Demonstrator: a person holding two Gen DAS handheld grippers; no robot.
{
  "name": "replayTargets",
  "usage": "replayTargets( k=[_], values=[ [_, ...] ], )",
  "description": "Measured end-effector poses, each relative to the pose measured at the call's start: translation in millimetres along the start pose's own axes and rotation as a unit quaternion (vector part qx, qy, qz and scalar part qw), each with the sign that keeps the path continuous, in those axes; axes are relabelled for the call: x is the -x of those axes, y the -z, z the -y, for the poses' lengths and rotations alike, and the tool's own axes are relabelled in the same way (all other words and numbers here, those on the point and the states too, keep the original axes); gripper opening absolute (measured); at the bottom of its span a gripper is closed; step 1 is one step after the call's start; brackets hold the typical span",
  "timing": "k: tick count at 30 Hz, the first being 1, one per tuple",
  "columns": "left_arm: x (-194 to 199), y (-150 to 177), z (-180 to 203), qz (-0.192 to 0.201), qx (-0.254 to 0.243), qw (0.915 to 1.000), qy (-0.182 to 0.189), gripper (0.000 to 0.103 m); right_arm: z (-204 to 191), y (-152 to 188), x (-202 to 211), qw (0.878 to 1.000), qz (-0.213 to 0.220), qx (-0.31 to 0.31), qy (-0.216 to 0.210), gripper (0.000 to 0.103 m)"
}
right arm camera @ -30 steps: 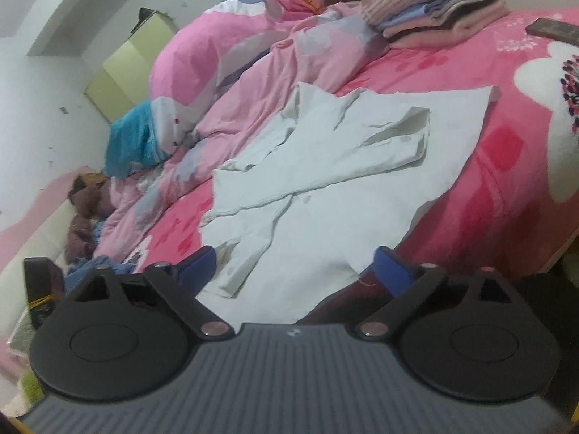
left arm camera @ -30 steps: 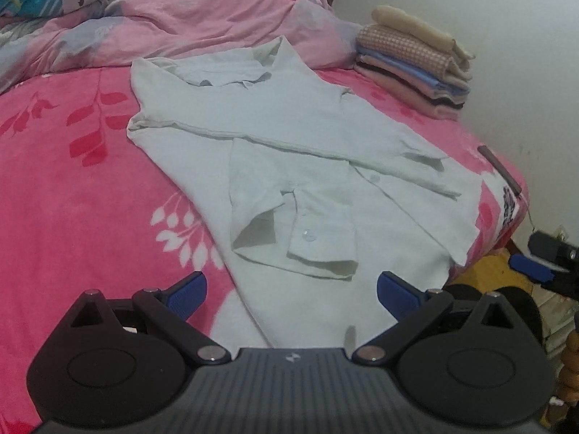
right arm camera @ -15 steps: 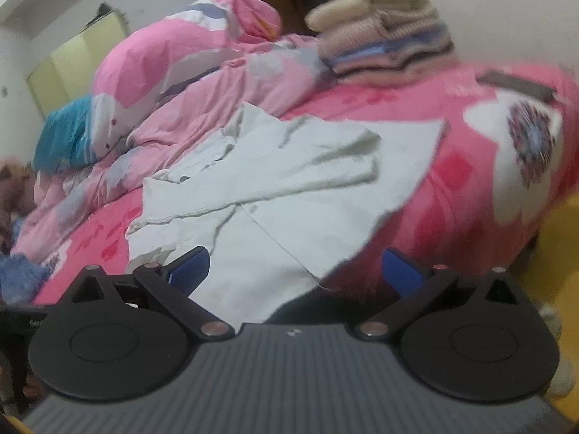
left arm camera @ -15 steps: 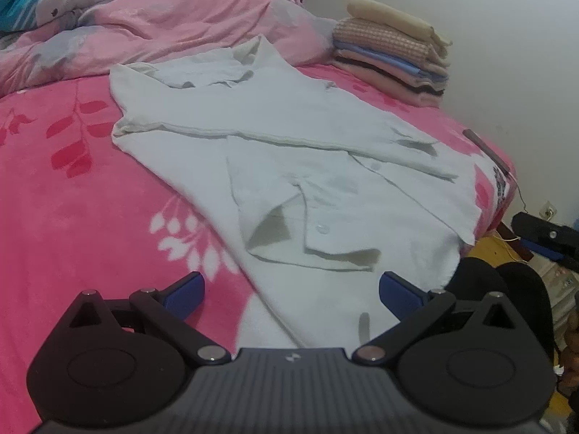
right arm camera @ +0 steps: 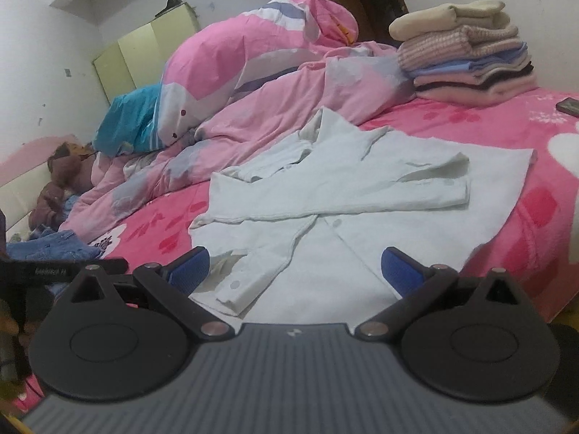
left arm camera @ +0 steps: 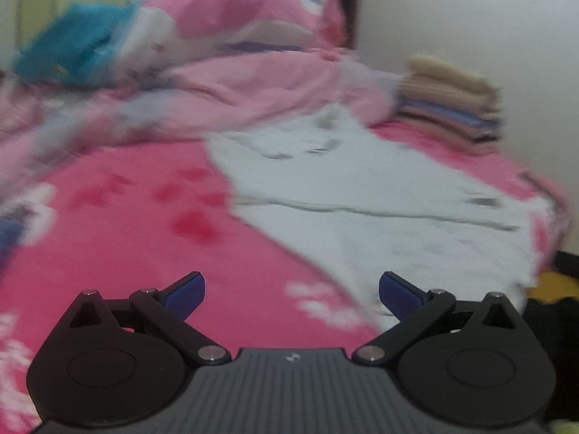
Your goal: Fold clothes
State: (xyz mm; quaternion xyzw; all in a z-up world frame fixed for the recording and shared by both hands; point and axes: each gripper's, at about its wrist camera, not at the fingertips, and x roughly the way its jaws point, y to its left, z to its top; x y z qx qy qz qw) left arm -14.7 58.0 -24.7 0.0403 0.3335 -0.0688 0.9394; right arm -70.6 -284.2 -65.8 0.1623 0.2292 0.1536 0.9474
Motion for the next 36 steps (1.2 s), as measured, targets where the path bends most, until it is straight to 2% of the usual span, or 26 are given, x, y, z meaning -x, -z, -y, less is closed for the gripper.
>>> replayTargets(
  k=[12, 15, 17, 20, 24, 28, 32, 36],
  values=[
    [-57, 16, -12, -0.047, 0.098, 0.9936, -0.03, 0.099, -9, 0, 5, 0.997, 0.018, 0.061, 0.041, 0.1],
    [-63, 17, -14, -0.048, 0.109, 0.9926, -0.024, 0.095, -19, -5, -15, 0.995, 0.007, 0.093, 0.026, 0.089],
    [-66, 18, -15, -0.045, 0.115, 0.9922, -0.017, 0.093, -26, -10, -32, 0.994, -0.011, 0.104, 0.013, 0.072],
    [-68, 21, -18, -0.035, 0.122, 0.992, -0.002, 0.089, -37, -17, -63, 0.993, -0.039, 0.115, -0.008, 0.054],
    [-68, 25, -18, -0.023, 0.113, 0.9931, 0.019, 0.08, -56, -23, -94, 0.989, -0.06, 0.128, -0.039, 0.042],
    [-65, 31, -21, -0.01, 0.11, 0.9921, 0.059, 0.066, -72, -24, -118, 0.986, -0.078, 0.135, -0.065, 0.029],
    [-61, 36, -23, -0.002, 0.11, 0.9876, 0.112, 0.057, -87, -19, -132, 0.979, -0.095, 0.158, -0.09, 0.025],
    [-61, 37, -24, -0.014, 0.119, 0.9792, 0.164, 0.053, -91, 0, -147, 0.966, -0.149, 0.188, -0.093, 0.025]
  ],
)
